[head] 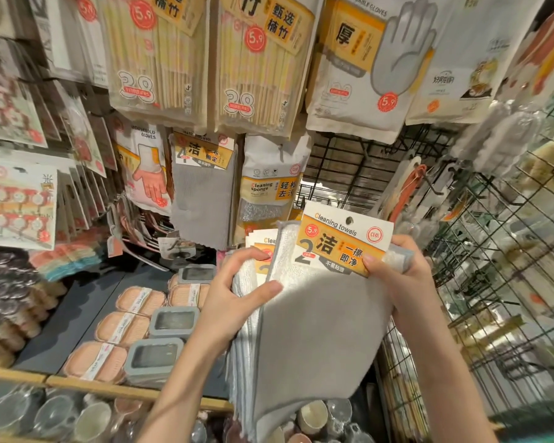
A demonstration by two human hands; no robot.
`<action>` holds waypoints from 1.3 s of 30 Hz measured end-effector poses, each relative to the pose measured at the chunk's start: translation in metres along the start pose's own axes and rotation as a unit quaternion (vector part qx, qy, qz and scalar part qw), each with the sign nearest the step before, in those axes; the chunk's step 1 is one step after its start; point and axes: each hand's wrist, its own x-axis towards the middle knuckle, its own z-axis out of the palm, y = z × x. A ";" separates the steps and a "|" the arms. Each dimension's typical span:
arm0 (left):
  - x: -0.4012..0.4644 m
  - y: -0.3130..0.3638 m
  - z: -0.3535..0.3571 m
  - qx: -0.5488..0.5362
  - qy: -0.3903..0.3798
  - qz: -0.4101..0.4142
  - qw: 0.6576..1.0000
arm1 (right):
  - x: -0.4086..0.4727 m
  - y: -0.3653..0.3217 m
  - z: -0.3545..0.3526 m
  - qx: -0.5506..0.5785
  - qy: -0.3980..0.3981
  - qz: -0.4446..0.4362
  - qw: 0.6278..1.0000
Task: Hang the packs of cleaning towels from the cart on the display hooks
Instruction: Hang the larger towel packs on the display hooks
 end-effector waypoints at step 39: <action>-0.007 -0.032 -0.045 0.062 0.137 -0.091 0.984 | 0.077 0.135 0.021 -0.051 0.096 0.135 0.985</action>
